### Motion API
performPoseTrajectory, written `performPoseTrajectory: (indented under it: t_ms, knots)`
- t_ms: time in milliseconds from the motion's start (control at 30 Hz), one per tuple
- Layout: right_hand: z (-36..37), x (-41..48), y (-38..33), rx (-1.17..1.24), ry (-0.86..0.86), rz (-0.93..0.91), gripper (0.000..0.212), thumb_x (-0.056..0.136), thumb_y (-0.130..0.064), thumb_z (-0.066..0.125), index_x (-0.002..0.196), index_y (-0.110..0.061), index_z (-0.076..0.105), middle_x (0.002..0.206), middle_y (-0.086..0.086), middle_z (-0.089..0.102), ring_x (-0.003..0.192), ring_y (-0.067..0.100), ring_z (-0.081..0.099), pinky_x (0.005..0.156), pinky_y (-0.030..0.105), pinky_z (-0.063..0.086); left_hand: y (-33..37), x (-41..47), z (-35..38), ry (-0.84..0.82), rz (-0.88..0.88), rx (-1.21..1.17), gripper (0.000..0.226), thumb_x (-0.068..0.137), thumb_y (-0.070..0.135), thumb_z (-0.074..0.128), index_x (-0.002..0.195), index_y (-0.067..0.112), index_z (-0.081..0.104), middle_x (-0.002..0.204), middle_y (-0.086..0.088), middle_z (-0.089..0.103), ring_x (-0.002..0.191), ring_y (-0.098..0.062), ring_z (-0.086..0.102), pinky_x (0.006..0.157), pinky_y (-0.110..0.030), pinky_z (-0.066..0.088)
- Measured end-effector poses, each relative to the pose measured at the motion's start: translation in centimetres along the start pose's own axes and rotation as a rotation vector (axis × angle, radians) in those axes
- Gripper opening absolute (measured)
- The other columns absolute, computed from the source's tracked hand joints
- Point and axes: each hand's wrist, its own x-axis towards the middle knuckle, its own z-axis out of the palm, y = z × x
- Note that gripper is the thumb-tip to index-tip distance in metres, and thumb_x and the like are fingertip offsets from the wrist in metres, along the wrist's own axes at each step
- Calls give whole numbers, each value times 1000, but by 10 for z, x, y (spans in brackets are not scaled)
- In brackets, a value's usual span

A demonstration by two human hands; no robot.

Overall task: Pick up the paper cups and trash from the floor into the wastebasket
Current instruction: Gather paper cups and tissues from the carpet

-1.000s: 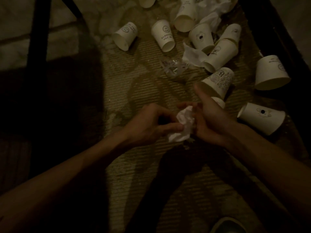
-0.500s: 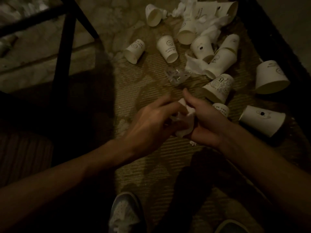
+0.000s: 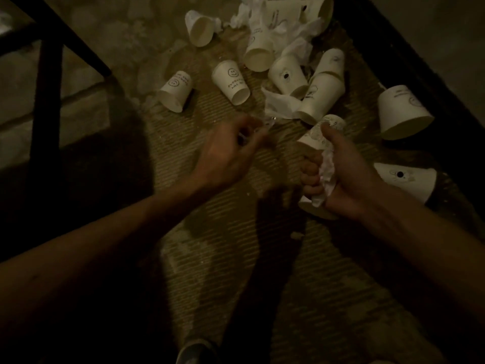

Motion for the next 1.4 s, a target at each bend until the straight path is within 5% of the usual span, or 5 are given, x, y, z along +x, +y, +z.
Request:
performPoseTrajectory:
  t_ms: [300, 767, 967, 1133, 1400]
  knots:
    - [-8, 15, -1, 160, 69, 30, 56, 93, -63, 43, 88, -8, 55, 64, 3, 50, 49, 13, 47, 46, 16, 38, -56, 76, 44, -148, -194, 52, 54, 100, 49, 48, 148, 26, 42, 160, -9, 26, 147, -29, 19, 114, -34, 20]
    - [-4, 11, 2, 177, 111, -27, 58, 95, -58, 45, 96, -2, 62, 76, 7, 60, 61, 14, 57, 55, 19, 48, -67, 35, 34, -65, -11, -3, 15, 95, 22, 64, 102, 15, 75, 82, 18, 66, 69, 14, 59, 59, -3, 41]
    - [9, 2, 5, 163, 42, -94, 70, 98, -61, 35, 124, -3, 62, 122, 18, 67, 111, 27, 66, 98, 37, 51, -27, -15, 3, -45, 264, -139, 6, 91, 24, 68, 91, 30, 69, 78, 28, 62, 72, 10, 64, 63, -6, 44]
    - [18, -13, 7, 78, -120, -59, 84, 90, -74, 32, 121, -2, 60, 110, 18, 71, 94, 27, 72, 77, 38, 59, 2, -32, -10, -273, 276, -310, 11, 89, 32, 66, 85, 25, 73, 77, 16, 72, 73, 1, 69, 62, -11, 50]
    - [29, -29, 12, 12, -180, -56, 85, 82, -78, 44, 127, -5, 46, 122, 15, 49, 110, 24, 50, 96, 32, 37, 20, -37, -4, -455, 339, -173, 5, 90, 23, 70, 86, 26, 73, 80, 25, 69, 76, 6, 67, 62, -13, 51]
